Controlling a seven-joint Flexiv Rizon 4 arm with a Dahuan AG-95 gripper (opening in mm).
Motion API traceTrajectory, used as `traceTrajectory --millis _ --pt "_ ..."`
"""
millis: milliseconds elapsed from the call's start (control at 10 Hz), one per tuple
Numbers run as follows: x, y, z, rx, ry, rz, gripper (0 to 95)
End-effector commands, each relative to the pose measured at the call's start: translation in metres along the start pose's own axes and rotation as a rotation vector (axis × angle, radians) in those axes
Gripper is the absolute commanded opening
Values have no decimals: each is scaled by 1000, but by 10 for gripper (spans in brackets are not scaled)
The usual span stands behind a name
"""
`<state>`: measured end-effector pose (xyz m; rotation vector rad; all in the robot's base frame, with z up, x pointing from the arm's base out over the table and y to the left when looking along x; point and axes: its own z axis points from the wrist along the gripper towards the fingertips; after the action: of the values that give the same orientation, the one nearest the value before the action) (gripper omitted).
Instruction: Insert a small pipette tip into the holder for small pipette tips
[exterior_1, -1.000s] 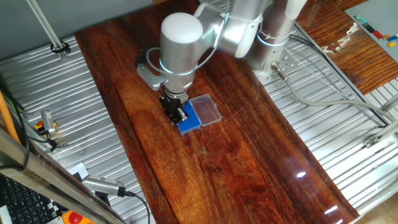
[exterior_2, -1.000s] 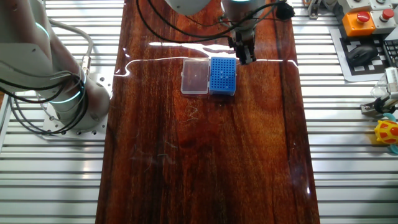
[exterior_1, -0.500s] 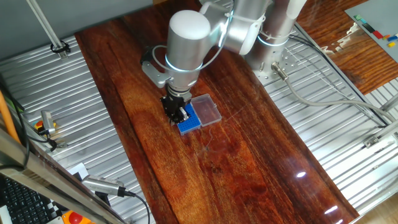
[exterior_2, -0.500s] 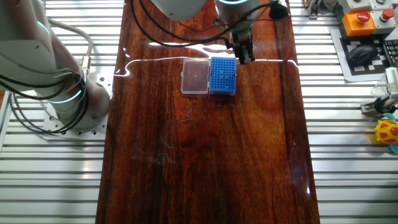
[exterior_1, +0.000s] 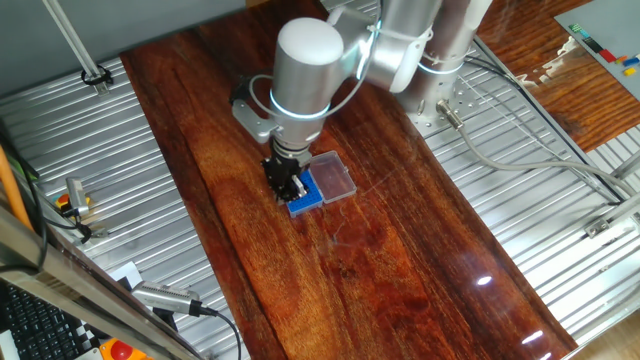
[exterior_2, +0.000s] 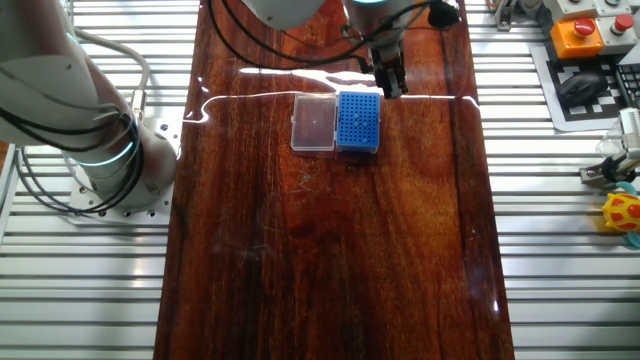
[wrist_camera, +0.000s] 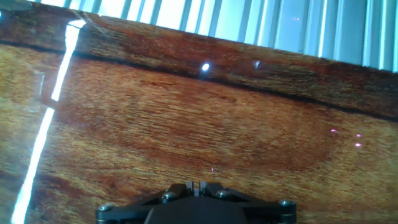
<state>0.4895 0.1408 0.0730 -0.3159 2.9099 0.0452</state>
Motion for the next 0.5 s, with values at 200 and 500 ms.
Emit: traceTrajectory --millis 200,500 --pt "-1 2 2 11 -25 7 0" --pt "6 2 5 13 -34 5 0"
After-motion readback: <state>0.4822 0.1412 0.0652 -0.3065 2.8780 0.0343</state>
